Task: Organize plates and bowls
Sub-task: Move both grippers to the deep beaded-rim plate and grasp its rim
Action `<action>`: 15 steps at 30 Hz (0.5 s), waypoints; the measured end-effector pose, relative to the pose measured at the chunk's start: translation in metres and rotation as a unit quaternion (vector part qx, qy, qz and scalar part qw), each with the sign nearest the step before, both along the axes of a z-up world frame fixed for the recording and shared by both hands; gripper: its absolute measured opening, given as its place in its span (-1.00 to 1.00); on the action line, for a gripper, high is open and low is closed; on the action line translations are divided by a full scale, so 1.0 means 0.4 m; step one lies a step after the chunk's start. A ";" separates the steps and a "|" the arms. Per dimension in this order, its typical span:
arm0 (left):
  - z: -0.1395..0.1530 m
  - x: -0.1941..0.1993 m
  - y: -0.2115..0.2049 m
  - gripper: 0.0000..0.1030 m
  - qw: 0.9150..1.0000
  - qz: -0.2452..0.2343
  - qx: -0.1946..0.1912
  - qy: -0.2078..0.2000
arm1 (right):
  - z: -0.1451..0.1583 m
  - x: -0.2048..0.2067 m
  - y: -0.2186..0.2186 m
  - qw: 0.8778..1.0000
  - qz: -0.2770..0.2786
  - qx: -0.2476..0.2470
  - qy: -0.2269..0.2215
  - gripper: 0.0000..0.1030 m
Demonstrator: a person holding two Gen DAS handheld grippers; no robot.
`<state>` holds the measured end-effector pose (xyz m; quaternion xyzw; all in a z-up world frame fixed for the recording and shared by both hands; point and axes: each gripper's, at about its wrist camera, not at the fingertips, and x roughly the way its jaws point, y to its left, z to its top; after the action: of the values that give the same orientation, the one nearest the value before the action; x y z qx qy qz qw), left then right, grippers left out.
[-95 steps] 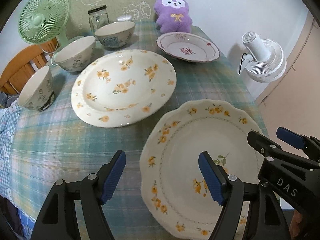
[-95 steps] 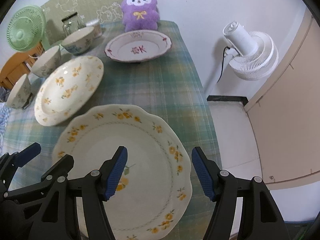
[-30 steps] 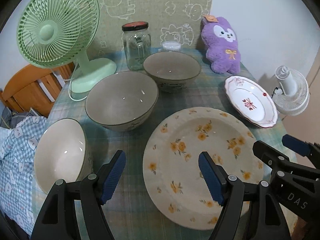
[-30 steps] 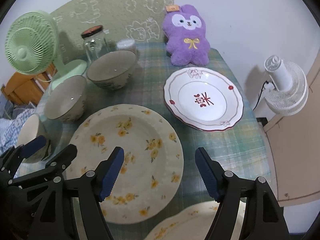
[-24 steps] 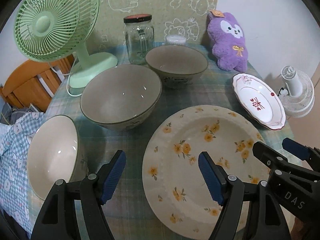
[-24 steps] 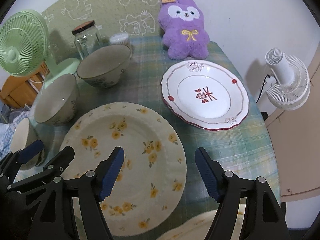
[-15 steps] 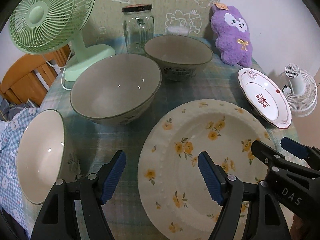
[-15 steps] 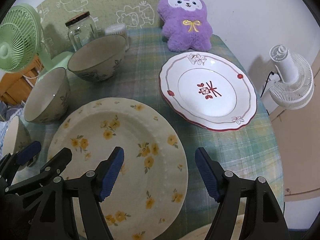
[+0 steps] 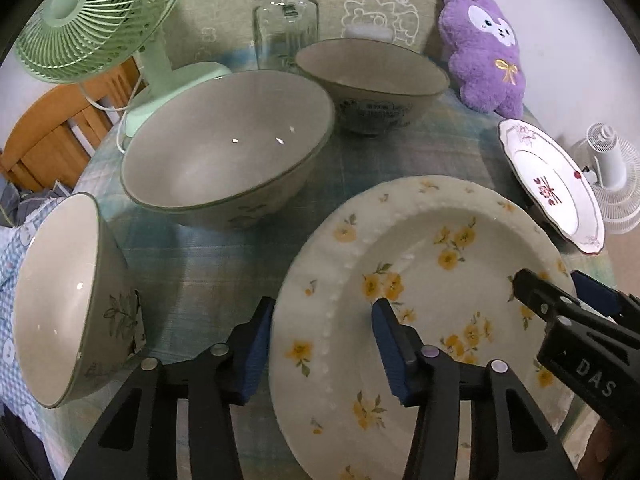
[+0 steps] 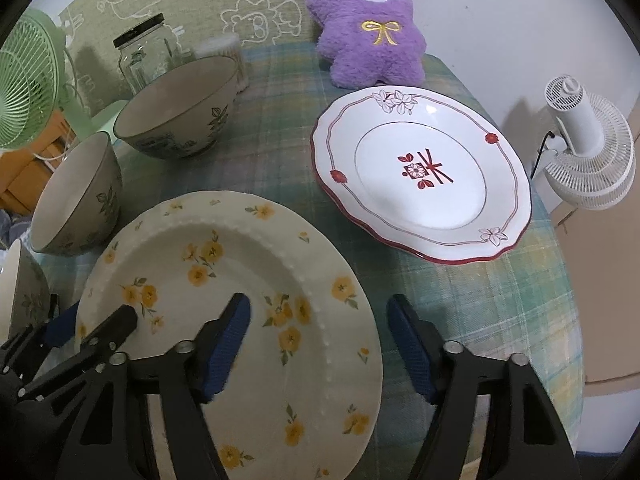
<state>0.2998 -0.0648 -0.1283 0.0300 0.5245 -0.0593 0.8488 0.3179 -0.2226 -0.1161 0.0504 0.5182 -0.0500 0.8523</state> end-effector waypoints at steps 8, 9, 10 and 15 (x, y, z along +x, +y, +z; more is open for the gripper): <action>-0.001 -0.006 -0.001 -0.01 1.000 0.002 0.006 0.000 | -0.024 0.009 -0.011 1.000 -0.001 0.010 0.021 0.11; -0.001 -0.006 -0.002 -0.01 1.000 0.002 0.007 -0.001 | -0.024 0.008 -0.012 1.000 0.001 0.010 0.022 0.11; -0.002 -0.006 -0.002 -0.01 1.000 0.002 0.007 -0.001 | -0.025 0.009 -0.012 1.000 0.001 0.010 0.023 0.11; -0.003 -0.010 0.001 -0.01 1.000 -0.002 0.008 0.000 | -0.026 0.004 -0.010 0.999 0.010 0.011 0.031 0.10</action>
<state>0.2957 -0.0646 -0.1294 0.0379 0.5251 -0.0568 0.8483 0.3196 -0.2266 -0.1267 0.0527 0.5456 -0.0376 0.8355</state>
